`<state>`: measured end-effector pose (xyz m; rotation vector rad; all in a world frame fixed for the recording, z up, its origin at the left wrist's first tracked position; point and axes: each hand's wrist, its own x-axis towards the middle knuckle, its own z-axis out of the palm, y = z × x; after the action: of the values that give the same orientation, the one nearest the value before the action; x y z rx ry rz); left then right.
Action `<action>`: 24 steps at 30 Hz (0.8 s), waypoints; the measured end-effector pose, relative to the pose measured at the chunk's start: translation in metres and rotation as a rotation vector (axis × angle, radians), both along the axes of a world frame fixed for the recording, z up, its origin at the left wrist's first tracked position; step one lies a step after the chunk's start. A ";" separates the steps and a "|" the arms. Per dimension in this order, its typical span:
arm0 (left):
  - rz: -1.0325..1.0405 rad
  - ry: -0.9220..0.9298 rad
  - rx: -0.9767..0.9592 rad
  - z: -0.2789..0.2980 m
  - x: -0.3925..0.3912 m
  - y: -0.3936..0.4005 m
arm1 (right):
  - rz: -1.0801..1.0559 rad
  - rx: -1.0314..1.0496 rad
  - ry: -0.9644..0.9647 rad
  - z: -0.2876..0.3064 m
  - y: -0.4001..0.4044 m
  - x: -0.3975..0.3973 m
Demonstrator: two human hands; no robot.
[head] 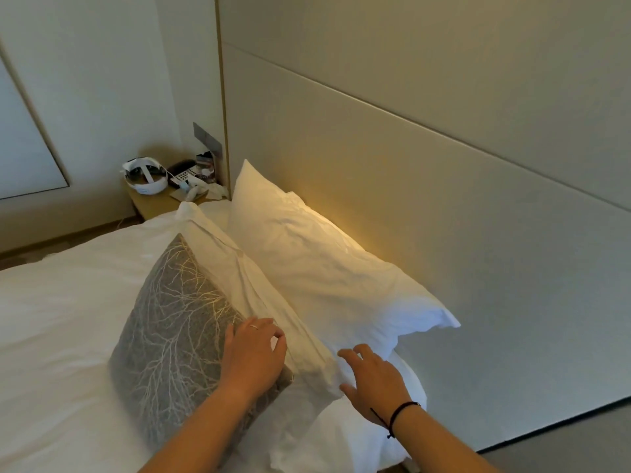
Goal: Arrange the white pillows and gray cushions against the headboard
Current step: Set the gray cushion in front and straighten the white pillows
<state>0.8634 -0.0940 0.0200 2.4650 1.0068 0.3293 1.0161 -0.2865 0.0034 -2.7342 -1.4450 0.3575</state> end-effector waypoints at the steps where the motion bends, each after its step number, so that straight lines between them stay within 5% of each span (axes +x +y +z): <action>1: -0.012 -0.003 0.006 0.003 0.006 0.003 | -0.003 0.003 -0.027 0.004 -0.002 0.006; 7: -0.090 -0.032 -0.026 0.017 0.051 0.012 | -0.038 0.080 -0.138 0.036 -0.006 0.063; 14: -0.095 -0.063 -0.034 0.015 0.111 0.020 | -0.292 0.292 0.011 0.066 0.007 0.168; 24: -0.059 0.001 -0.015 0.021 0.231 0.035 | -0.164 0.169 0.430 0.034 0.063 0.264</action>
<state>1.0949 -0.0588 0.0408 2.4761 0.9314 0.3006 1.2799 -0.2232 0.0377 -2.4207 -1.0804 0.7240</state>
